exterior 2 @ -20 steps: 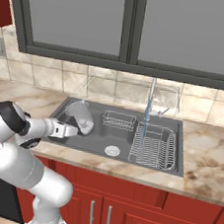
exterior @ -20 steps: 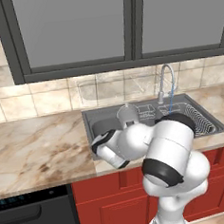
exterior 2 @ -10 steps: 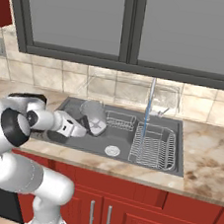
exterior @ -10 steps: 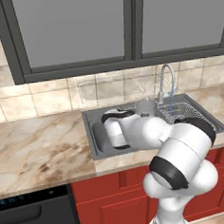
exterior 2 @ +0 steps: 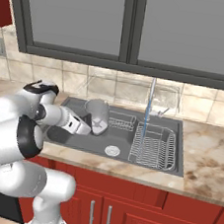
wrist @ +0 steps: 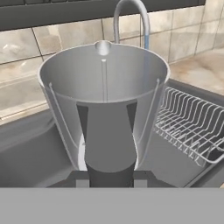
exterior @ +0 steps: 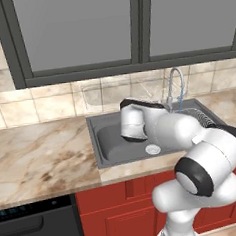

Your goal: Turn on the sink faucet and place the jug under the water for a few seconds to fill it up.

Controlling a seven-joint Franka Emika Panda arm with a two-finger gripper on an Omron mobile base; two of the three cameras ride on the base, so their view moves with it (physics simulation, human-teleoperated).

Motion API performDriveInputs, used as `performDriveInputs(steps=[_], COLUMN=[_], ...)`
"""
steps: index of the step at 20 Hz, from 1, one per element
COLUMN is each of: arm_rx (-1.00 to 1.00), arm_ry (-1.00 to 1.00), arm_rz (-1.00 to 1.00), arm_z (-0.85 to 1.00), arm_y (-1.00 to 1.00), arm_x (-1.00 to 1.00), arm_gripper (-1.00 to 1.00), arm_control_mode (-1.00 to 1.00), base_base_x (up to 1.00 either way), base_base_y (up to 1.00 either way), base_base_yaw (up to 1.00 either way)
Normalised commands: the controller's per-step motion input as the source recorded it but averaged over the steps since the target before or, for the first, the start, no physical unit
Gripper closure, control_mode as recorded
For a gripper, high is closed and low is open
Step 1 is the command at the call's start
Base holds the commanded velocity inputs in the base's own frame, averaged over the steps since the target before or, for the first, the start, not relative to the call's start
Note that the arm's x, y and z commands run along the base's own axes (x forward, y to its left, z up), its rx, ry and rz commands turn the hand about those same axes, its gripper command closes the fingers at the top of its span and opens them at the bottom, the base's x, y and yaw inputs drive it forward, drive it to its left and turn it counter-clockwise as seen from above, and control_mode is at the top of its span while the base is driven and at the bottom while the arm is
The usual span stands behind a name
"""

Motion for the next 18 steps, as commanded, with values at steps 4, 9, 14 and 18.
performDriveInputs(steps=[4,9,14,18], arm_rx=[0.00,0.00,0.00,0.00], arm_ry=[0.00,0.00,0.00,0.00], arm_rz=[0.00,0.00,-0.03,-0.12], arm_z=[0.00,0.00,0.00,0.00], arm_y=[0.00,0.00,0.00,-0.01], arm_x=[0.00,0.00,-0.01,-0.02], arm_gripper=[1.00,1.00,1.00,1.00], arm_control_mode=[-1.00,-1.00,-1.00,-1.00], base_base_x=[0.00,0.00,0.00,0.00], base_base_y=[0.00,0.00,0.00,0.00], base_base_yaw=[0.00,0.00,0.00,0.00])
